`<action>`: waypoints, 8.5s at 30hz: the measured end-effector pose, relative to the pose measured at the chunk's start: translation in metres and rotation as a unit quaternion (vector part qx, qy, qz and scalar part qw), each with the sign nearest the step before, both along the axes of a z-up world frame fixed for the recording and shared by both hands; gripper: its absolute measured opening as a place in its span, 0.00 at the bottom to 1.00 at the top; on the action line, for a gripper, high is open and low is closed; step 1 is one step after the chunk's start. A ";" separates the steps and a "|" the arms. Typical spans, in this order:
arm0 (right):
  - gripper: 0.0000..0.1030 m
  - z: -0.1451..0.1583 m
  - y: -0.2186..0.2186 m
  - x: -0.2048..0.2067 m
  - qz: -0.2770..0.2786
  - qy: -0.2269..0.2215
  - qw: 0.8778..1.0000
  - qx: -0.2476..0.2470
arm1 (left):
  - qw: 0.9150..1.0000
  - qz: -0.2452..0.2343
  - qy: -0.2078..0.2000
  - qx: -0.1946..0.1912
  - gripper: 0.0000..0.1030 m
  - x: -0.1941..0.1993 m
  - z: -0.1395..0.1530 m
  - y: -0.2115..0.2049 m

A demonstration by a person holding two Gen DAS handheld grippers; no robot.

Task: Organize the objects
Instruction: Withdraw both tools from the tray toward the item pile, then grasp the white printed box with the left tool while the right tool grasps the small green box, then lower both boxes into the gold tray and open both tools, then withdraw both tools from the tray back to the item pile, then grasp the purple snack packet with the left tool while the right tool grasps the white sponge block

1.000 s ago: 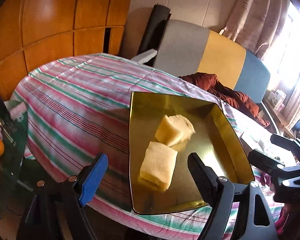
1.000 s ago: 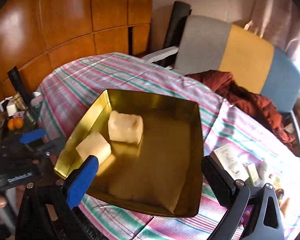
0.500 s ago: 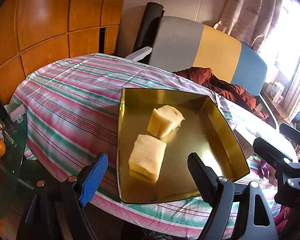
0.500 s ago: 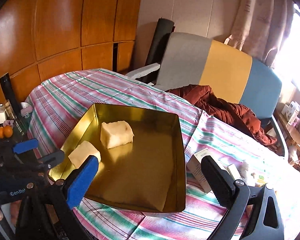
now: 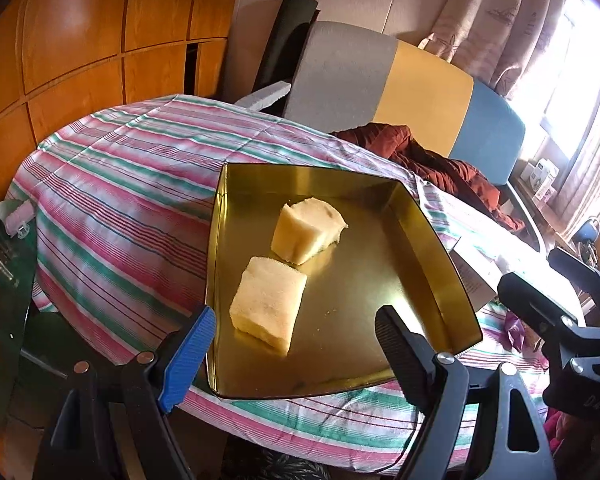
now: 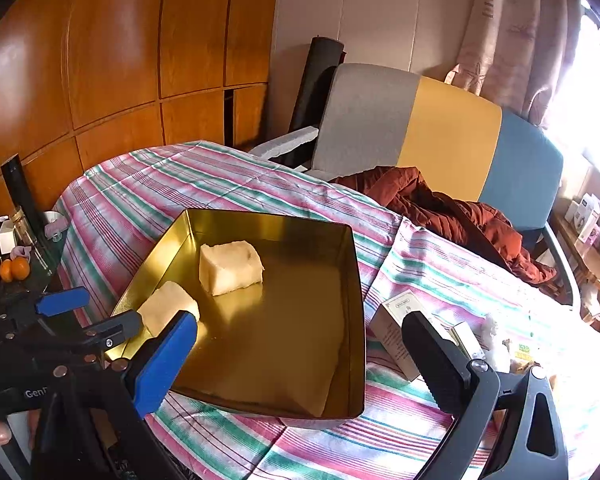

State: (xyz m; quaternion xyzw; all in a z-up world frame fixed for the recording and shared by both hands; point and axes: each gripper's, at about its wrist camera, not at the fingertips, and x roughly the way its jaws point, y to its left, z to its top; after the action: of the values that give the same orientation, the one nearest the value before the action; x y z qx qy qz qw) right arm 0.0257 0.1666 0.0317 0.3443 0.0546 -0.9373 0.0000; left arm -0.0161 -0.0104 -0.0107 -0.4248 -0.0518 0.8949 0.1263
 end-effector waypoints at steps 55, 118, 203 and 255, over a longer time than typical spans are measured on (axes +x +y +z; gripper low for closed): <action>1.00 -0.049 0.319 0.035 -0.235 -0.022 0.965 -0.115 | 0.941 -0.151 -0.297 0.057 0.84 -0.106 -0.042 0.293; 0.29 -0.008 0.139 -0.090 0.041 -0.103 0.990 -0.089 | 0.999 0.040 0.006 -0.023 0.52 -0.130 0.016 -0.008; 1.00 -0.042 0.371 0.122 -0.377 0.035 0.914 -0.147 | 0.952 -0.305 -0.003 -0.037 0.72 0.036 0.004 0.203; 0.90 -0.088 0.275 0.049 -0.087 -0.225 0.965 0.104 | 0.927 -0.368 -0.070 0.004 0.39 0.043 -0.025 0.254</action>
State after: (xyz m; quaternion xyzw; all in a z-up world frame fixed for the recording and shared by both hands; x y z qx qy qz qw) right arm 0.0746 0.4416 -0.0561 0.5479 0.1199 -0.8211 -0.1054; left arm 0.0271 0.2440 -0.0354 -0.4753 0.0959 0.7531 0.4447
